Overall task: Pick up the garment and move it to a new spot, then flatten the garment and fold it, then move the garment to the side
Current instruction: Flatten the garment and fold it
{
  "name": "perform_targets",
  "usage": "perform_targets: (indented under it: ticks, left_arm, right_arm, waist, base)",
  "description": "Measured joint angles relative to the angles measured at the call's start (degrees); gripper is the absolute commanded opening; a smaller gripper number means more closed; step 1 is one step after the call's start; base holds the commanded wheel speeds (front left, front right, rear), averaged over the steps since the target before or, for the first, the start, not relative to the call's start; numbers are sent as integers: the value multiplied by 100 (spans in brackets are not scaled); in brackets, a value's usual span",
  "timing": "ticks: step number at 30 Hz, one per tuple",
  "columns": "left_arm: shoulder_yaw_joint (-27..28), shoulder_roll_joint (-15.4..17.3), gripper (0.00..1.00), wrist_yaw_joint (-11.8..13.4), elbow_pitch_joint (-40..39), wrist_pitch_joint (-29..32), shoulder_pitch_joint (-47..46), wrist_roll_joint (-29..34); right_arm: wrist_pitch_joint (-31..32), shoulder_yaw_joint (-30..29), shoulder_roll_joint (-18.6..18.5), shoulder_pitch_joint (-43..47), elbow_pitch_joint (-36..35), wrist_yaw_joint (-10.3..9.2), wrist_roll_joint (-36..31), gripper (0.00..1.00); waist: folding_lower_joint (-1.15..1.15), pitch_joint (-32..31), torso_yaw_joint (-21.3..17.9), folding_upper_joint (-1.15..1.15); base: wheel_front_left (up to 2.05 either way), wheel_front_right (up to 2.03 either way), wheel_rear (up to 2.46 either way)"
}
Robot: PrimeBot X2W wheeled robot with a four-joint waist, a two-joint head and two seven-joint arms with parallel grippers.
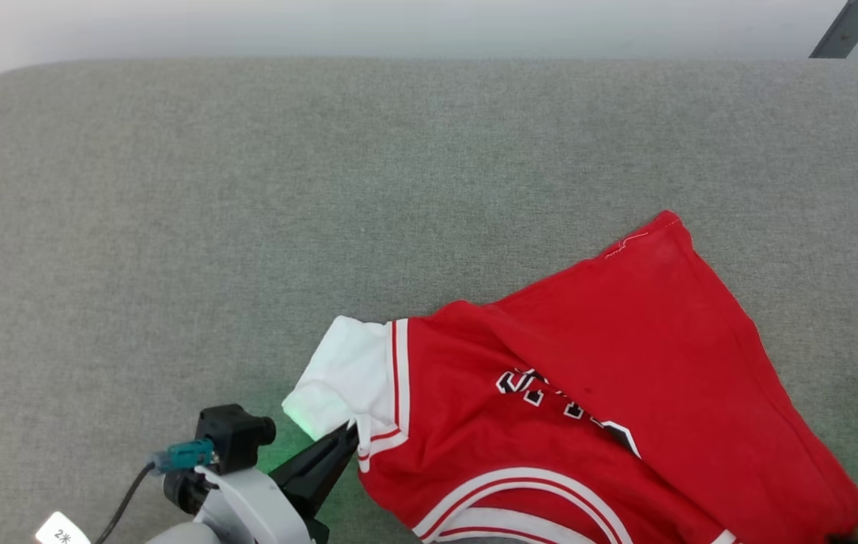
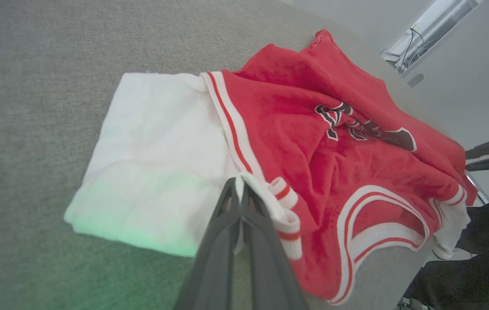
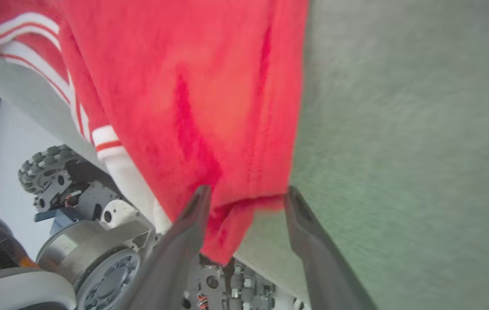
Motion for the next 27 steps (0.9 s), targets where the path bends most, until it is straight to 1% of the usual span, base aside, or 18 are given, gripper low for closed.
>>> perform_targets:
  ticks: [2, 4, 7, 9, 11, 12, 13, 15, 17, 18, 20, 23, 27]
  left_arm:
    - [11, -26, 0, -2, 2, -14, 8, 41]
    - [33, -82, 0, -5, 2, -14, 20, 59]
    - [55, -187, 0, -11, 3, -14, 21, 155]
    - [64, -276, 0, -27, 8, -14, 9, 226]
    - [70, -363, 0, -40, 20, -15, -21, 288]
    - [70, -363, 0, -40, 20, -15, -21, 288]
    - [96, -444, 0, -58, 53, -14, -73, 342]
    - [112, -508, 0, -78, 86, -14, -109, 393]
    - [111, -584, 0, -104, 120, -15, -143, 428]
    - [111, -584, 0, -104, 120, -15, -143, 428]
    - [88, -678, 0, -113, 154, -15, -218, 494]
    - [54, -812, 0, -154, 218, -14, -348, 554]
    - [20, -960, 0, -201, 320, -14, -439, 603]
  right_arm:
    - [-82, -220, -366, -12, -215, 0, 167, 100]
    - [-181, -449, -654, -87, -407, 1, 214, 100]
    - [-311, -864, -797, -436, -314, 1, 137, 100]
    - [-392, -1166, -702, -760, 7, 0, -154, 100]
    - [-333, -1374, -341, -1145, 307, -1, -615, 100]
    - [-333, -1374, -341, -1145, 307, -1, -615, 100]
    - [-131, -1461, 271, -1548, 561, 0, -1058, 100]
    - [118, -1488, 905, -1997, 861, 0, -1494, 100]
    - [385, -1455, 1415, -2413, 1238, 0, -1841, 100]
    - [385, -1455, 1415, -2413, 1238, 0, -1841, 100]
    - [680, -1291, 1770, -2731, 1584, 0, -2208, 100]
    - [1124, -977, 2104, -3001, 2031, 0, -2347, 100]
    - [1747, -561, 2167, -3153, 2343, 1, -2202, 100]
  waist:
    - [0, 0, 29, 0]
    - [0, 5, 75, 0]
    - [0, 31, 165, 0]
    - [0, 63, 234, 0]
    - [0, 113, 309, 0]
    - [0, 113, 309, 0]
    - [0, 182, 385, 0]
    - [0, 261, 460, 0]
    - [0, 339, 542, 0]
    - [0, 339, 542, 0]
    - [0, 414, 640, 0]
    - [0, 526, 798, 0]
    - [0, 666, 1004, 0]
  base:
    - [0, 0, 0]
    - [0, 0, 0]
    - [0, 0, 0]
    - [0, 0, 0]
    - [0, 0, 0]
    - [0, 0, 0]
    - [0, 0, 0]
    - [0, 0, 0]
    - [0, 0, 0]
    - [0, 0, 0]
    - [0, 0, 0]
    - [0, 0, 0]
    - [0, 0, 0]
